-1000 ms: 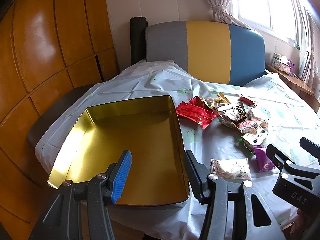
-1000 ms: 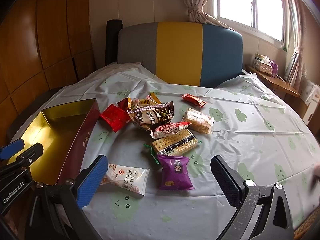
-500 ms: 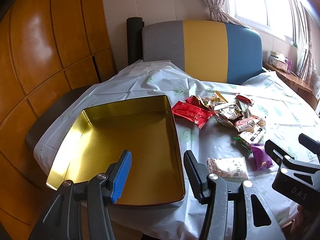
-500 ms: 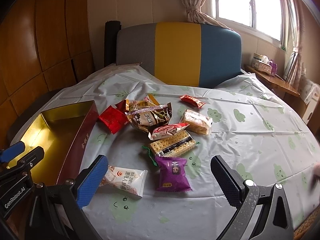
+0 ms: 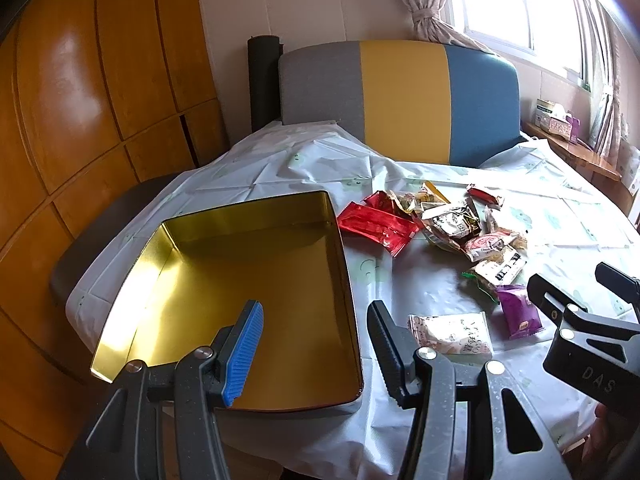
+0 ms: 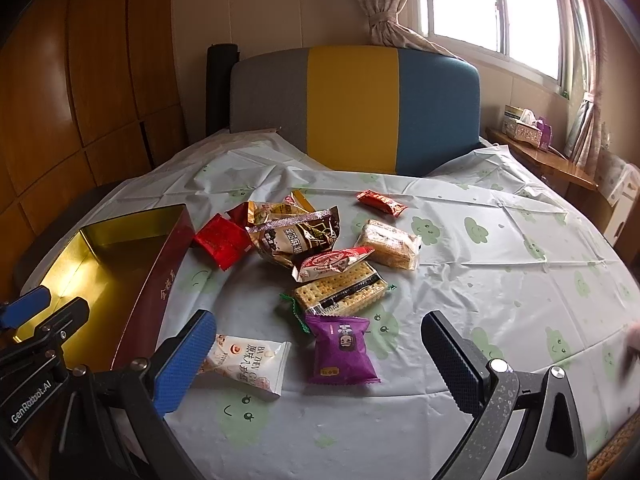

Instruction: Organize snacks

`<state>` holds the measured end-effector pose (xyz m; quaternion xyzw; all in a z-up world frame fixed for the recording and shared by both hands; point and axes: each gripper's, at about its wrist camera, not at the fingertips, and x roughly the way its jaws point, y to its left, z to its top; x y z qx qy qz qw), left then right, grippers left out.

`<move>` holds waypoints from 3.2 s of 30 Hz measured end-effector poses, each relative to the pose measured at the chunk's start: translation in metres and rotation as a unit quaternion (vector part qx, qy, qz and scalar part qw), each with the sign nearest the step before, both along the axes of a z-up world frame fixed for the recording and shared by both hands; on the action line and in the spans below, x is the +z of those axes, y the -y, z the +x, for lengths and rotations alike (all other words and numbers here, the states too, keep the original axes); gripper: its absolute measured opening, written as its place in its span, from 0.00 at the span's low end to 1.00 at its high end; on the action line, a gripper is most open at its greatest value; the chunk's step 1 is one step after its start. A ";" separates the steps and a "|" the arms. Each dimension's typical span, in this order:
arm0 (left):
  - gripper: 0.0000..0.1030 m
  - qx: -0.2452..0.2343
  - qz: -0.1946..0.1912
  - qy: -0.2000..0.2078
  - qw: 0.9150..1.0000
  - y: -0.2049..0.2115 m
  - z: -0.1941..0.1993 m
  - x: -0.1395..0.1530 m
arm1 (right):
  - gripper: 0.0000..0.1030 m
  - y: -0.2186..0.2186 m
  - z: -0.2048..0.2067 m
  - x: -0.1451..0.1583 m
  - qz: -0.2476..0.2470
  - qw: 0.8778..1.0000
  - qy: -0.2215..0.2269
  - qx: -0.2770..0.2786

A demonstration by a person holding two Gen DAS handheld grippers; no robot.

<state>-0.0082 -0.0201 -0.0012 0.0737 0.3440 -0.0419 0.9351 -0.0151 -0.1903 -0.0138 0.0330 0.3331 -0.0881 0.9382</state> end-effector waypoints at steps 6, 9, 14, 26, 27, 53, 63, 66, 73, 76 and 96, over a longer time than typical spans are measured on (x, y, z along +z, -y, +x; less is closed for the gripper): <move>0.56 -0.029 -0.010 -0.013 0.999 0.006 0.002 -0.003 | 1.00 0.012 0.003 0.002 0.012 1.000 -0.001 0.007; 0.63 -0.088 -0.054 -0.051 0.993 0.009 0.006 -0.007 | 1.00 0.032 0.013 0.005 0.048 0.998 -0.022 0.026; 0.66 -0.141 -0.073 -0.095 0.983 0.025 0.012 -0.014 | 1.00 0.078 0.034 0.001 0.130 0.988 -0.065 0.056; 0.66 -0.351 0.119 -0.130 0.920 0.090 0.020 -0.048 | 0.92 0.132 0.059 -0.026 0.164 0.965 -0.178 0.099; 0.66 -0.361 0.125 -0.135 0.914 0.094 0.022 -0.051 | 0.91 0.131 0.059 -0.028 0.167 0.965 -0.177 0.100; 0.33 -0.369 0.006 -0.182 0.911 0.071 0.037 -0.064 | 0.67 0.070 0.070 -0.056 0.167 0.953 -0.203 0.152; 0.33 -0.300 -0.082 -0.128 0.942 0.016 0.032 -0.012 | 0.64 0.025 0.070 -0.066 0.096 0.963 -0.201 0.155; 0.33 -0.267 -0.109 -0.122 0.950 -0.001 0.040 0.000 | 0.62 0.023 0.068 -0.071 0.096 0.963 -0.201 0.150; 0.33 -0.170 -0.144 -0.095 0.970 -0.047 0.065 0.016 | 0.55 0.043 0.060 -0.071 0.135 0.965 -0.189 0.124; 0.33 -0.112 -0.161 -0.086 0.977 -0.076 0.077 0.021 | 0.54 0.057 0.056 -0.071 0.159 0.963 -0.184 0.116; 0.38 0.127 -0.155 -0.128 0.971 -0.146 0.126 -0.025 | 0.53 0.056 0.052 -0.074 0.147 0.969 -0.172 0.103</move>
